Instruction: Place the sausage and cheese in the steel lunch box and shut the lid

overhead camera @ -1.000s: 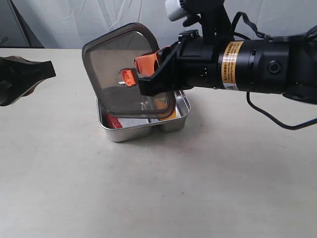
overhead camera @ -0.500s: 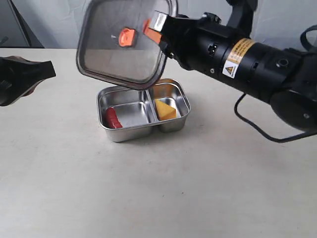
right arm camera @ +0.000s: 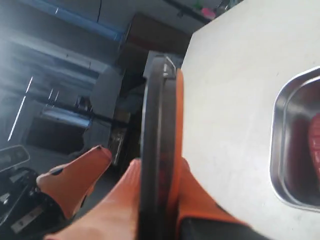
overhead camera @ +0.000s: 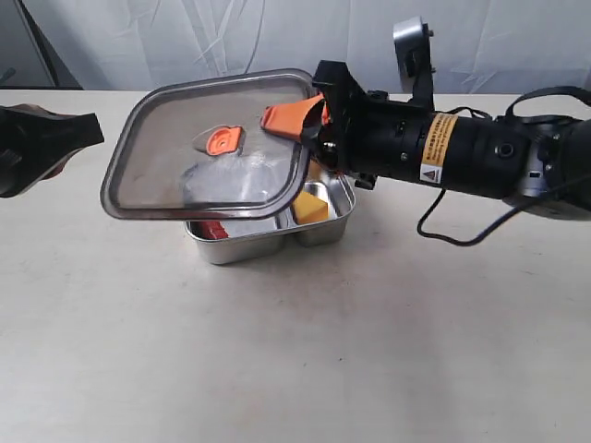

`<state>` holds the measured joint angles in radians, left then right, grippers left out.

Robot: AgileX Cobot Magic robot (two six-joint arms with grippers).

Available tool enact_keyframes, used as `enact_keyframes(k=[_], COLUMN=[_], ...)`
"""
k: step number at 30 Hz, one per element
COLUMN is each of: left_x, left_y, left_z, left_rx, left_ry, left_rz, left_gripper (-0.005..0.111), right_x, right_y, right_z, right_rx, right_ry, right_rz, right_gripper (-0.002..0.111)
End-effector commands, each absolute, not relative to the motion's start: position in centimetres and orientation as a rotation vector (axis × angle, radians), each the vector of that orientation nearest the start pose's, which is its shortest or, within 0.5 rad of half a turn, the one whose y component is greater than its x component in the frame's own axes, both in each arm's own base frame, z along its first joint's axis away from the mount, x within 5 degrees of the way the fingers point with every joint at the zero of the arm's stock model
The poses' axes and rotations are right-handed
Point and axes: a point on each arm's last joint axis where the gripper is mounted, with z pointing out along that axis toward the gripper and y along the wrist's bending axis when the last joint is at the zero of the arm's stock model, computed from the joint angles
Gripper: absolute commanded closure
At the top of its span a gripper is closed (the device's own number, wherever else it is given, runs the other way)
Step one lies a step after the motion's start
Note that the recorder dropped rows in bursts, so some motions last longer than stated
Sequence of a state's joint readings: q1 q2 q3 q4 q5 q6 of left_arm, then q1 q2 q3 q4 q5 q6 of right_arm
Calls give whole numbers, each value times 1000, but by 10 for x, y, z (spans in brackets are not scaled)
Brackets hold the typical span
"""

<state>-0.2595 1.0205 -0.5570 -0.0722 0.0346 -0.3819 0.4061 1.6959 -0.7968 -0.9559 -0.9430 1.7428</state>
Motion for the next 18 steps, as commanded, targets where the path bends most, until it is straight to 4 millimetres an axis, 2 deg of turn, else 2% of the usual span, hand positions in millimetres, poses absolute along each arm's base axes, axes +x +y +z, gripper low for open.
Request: enact_keyframes(k=[1, 4, 6, 10, 18], left_x=[204, 204, 204, 204, 204], left_y=[-54, -54, -54, -54, -54], left_z=[277, 277, 277, 277, 277], left_rx=[-184, -184, -184, -184, -184], left_ry=[1995, 1995, 1995, 1995, 1995], left_rz=[-458, -458, -458, -458, -458], left_gripper=[107, 107, 107, 107, 107], right_x=[300, 315, 340, 371, 398], right_y=[169, 145, 126, 103, 99], right_z=[221, 228, 231, 224, 162], right_rx=[-142, -314, -277, -184, -92], right_ry=[2137, 2232, 2190, 2149, 2258], right_rz=[1694, 1728, 1701, 1673, 1701], right_gripper=[109, 109, 109, 109, 109])
